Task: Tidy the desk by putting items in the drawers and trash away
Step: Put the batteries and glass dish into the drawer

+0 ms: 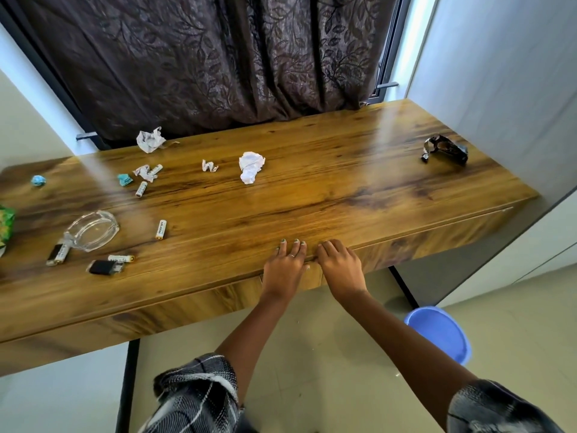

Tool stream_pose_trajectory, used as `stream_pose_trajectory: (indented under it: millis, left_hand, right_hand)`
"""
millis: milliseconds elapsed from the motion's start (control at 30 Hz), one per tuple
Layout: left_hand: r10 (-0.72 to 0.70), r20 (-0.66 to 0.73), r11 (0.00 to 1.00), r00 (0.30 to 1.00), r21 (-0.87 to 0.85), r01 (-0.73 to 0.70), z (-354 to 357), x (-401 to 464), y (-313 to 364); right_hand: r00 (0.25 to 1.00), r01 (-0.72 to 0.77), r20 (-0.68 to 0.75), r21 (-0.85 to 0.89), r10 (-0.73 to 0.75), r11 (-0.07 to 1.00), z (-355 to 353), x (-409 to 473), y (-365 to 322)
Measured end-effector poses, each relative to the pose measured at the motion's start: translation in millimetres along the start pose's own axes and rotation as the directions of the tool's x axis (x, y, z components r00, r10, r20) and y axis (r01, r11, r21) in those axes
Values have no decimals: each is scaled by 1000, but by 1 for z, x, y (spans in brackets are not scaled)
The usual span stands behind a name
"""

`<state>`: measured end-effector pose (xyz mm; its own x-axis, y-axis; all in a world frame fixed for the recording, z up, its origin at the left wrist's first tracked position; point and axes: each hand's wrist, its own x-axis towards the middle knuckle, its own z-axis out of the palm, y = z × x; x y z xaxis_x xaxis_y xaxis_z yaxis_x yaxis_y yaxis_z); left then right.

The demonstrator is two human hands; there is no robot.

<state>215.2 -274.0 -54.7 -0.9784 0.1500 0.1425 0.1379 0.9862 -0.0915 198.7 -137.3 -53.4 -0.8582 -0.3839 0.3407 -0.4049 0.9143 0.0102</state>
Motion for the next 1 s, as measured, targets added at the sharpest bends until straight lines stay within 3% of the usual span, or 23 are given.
stream_pose_trajectory:
  millis: [167,300,567,767,867,1000]
  left_hand:
    - [9,-23,998,1000,-67,-10,-1,-18,-9]
    - [-79,-54,992,995,-108,73,3,-50,-17]
    - [-252,-159,963,955,-141,231,10,-97,-66]
    - [-447,-153,889,882,-189,417,12,-129,-125]
    - [-560,-134,818,817,-243,521,14,-143,-154]
    - [-685,-144,709,714,-355,609,13,-153,-194]
  right_hand:
    - [996,-40,75,21,38,999,-8,-4,-6]
    - [993,-66,102,38,62,997,-11,-6,-19]
    - [983,141,81,245,-165,959,-10,2,-99]
    - [949,244,100,371,-300,896,-17,21,-165]
    - [947,236,88,460,-308,856,-10,36,-193]
    - [918,196,199,525,-344,828,-6,69,-233]
